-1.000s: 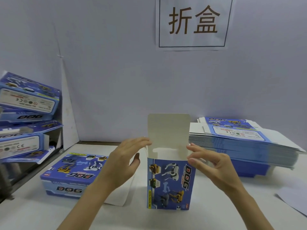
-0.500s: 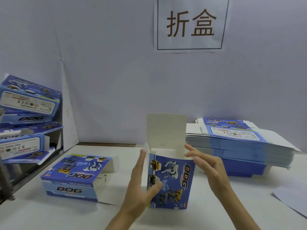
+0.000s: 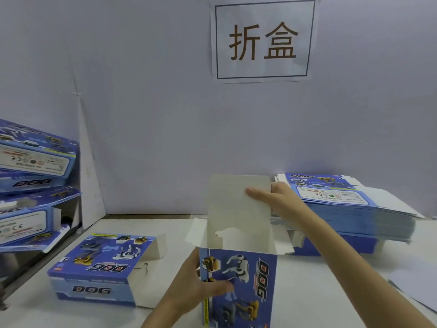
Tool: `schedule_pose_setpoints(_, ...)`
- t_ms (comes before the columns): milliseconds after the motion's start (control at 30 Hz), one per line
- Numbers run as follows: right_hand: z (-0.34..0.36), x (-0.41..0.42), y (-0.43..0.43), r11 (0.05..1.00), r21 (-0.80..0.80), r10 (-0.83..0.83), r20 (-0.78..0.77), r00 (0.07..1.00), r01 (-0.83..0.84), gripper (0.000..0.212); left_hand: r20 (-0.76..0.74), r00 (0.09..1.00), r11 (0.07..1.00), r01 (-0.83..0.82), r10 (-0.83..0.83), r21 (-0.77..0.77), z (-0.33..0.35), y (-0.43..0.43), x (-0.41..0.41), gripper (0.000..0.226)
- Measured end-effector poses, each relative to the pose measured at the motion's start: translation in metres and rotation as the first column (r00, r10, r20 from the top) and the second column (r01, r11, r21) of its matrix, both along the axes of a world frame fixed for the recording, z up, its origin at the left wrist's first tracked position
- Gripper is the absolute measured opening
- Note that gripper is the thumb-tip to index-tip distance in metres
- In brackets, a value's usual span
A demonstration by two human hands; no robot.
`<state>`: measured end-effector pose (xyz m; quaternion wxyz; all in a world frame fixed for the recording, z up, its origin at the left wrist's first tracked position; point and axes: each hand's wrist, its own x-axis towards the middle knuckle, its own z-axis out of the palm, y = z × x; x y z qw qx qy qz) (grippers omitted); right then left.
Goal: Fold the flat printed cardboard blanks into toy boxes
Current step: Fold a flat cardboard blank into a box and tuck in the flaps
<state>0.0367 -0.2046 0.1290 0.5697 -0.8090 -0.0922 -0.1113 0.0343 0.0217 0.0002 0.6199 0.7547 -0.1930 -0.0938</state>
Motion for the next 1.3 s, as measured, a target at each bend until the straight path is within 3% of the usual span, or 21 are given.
schedule_pose_setpoints(100, -0.003, 0.018, -0.002, 0.986, 0.159, -0.009, -0.267, 0.964, 0.053, 0.037, -0.016, 1.0, 1.0, 0.013, -0.013, -0.008, -0.003, -0.001, 0.002, 0.083)
schedule_pose_setpoints(200, -0.015, 0.021, 0.0, 0.997, -0.073, -0.046, -0.579, 0.814, 0.004, 0.029, -0.007, 1.0, 1.0, -0.002, 0.002, -0.012, -0.003, 0.0, 0.003, 0.082)
schedule_pose_setpoints(267, -0.022, 0.016, -0.002, 0.996, -0.056, 0.002, -0.751, 0.661, -0.067, 0.02, 0.009, 1.0, 1.0, -0.005, 0.005, -0.005, -0.004, 0.0, 0.003, 0.084)
schedule_pose_setpoints(300, -0.025, 0.013, -0.004, 0.997, -0.012, 0.043, -0.764, 0.643, -0.081, 0.023, 0.016, 1.0, 1.0, 0.001, -0.001, -0.003, -0.005, 0.0, 0.002, 0.084)
schedule_pose_setpoints(367, -0.026, 0.012, -0.009, 0.995, 0.038, 0.086, -0.758, 0.646, -0.089, 0.022, 0.021, 1.0, 1.0, 0.007, -0.007, -0.006, -0.006, 0.0, 0.002, 0.082)
schedule_pose_setpoints(433, -0.025, 0.014, -0.007, 0.997, 0.024, 0.068, -0.673, 0.737, -0.071, 0.024, 0.031, 1.0, 1.0, -0.004, 0.004, -0.011, -0.006, 0.0, 0.001, 0.08)
schedule_pose_setpoints(500, -0.022, 0.019, -0.006, 0.999, 0.035, -0.016, -0.486, 0.874, 0.038, 0.026, 0.034, 0.999, 1.0, 0.001, 0.0, -0.024, -0.005, 0.0, 0.0, 0.079)
schedule_pose_setpoints(567, -0.02, 0.024, -0.005, 0.995, 0.068, -0.046, -0.262, 0.964, 0.066, 0.014, 0.019, 1.0, 0.999, 0.015, -0.014, -0.032, -0.004, -0.002, -0.001, 0.079)
schedule_pose_setpoints(600, -0.019, 0.024, -0.005, 0.995, 0.089, -0.034, -0.18, 0.983, 0.05, 0.008, 0.015, 1.0, 0.999, 0.014, -0.014, -0.035, -0.004, -0.002, -0.002, 0.078)
schedule_pose_setpoints(733, -0.016, 0.02, -0.004, 0.979, 0.166, 0.129, -0.034, 0.991, -0.122, 0.029, 0.033, 0.999, 0.999, 0.006, -0.004, -0.046, -0.005, -0.002, -0.005, 0.071)
schedule_pose_setpoints(867, -0.012, 0.018, -0.001, 0.993, 0.076, 0.09, 0.062, 0.994, -0.095, 0.037, 0.03, 1.0, 0.998, 0.004, -0.002, -0.061, -0.006, -0.001, -0.007, 0.081)
schedule_pose_setpoints(1000, 0.005, 0.017, 0.0, 0.982, 0.145, 0.125, 0.004, 0.992, -0.124, 0.013, 0.001, 1.0, 0.997, -0.01, 0.01, -0.081, -0.007, -0.003, -0.007, 0.078)
schedule_pose_setpoints(1067, 0.022, 0.015, 0.001, 0.961, 0.192, 0.218, -0.078, 0.973, -0.2, 0.024, -0.006, 1.0, 0.996, -0.016, 0.015, -0.087, -0.008, -0.003, -0.005, 0.07)
schedule_pose_setpoints(1200, 0.046, 0.015, 0.008, 0.949, -0.048, 0.301, -0.173, 0.938, -0.313, 0.026, -0.018, 0.999, 0.994, -0.048, 0.046, -0.097, -0.011, -0.006, -0.002, 0.065)
schedule_pose_setpoints(1300, 0.055, 0.01, 0.008, 0.903, -0.209, 0.306, -0.299, 0.904, -0.375, 0.04, -0.004, 0.999, 0.994, -0.052, 0.052, -0.099, -0.014, -0.007, -0.001, 0.064)
